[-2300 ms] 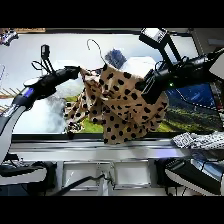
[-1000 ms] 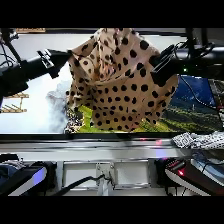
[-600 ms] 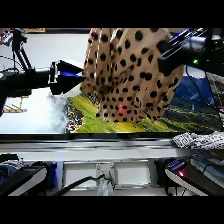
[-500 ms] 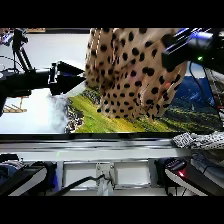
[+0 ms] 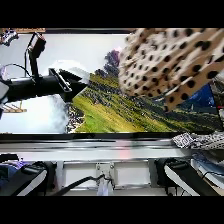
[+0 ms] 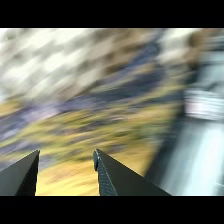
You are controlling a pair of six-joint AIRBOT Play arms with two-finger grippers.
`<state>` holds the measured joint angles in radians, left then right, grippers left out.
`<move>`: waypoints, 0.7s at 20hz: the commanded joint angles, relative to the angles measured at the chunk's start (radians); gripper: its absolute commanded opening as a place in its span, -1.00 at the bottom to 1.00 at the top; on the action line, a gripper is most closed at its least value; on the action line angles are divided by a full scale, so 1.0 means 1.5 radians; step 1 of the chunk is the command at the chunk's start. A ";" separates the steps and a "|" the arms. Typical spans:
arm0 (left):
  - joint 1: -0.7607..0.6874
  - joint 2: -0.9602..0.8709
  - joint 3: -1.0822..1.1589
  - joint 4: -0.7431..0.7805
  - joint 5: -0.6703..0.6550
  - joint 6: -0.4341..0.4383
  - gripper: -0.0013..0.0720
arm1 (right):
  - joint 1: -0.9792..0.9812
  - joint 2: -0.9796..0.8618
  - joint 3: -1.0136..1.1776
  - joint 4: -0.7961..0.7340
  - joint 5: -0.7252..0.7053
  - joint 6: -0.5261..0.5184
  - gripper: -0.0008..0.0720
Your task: Fold the clothes and pants, and hang the long-sleeved shirts on hangers.
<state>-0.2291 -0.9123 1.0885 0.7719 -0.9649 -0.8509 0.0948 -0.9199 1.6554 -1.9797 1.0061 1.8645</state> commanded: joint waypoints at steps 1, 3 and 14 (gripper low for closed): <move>-0.040 0.032 0.000 0.304 0.100 -0.248 -0.03 | -0.109 0.005 0.019 -0.043 -0.005 0.061 -0.93; -0.042 0.031 0.000 0.302 0.087 -0.251 -0.03 | -0.162 0.005 0.039 -0.069 -0.005 0.061 -0.93; -0.042 0.031 0.000 0.288 0.085 -0.251 -0.02 | -0.528 -0.003 0.099 -0.074 -0.021 0.118 -0.93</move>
<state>-0.2913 -0.8673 1.0885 1.1961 -0.8406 -1.2205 -0.5678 -0.9161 1.7943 -2.1036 0.9894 1.9987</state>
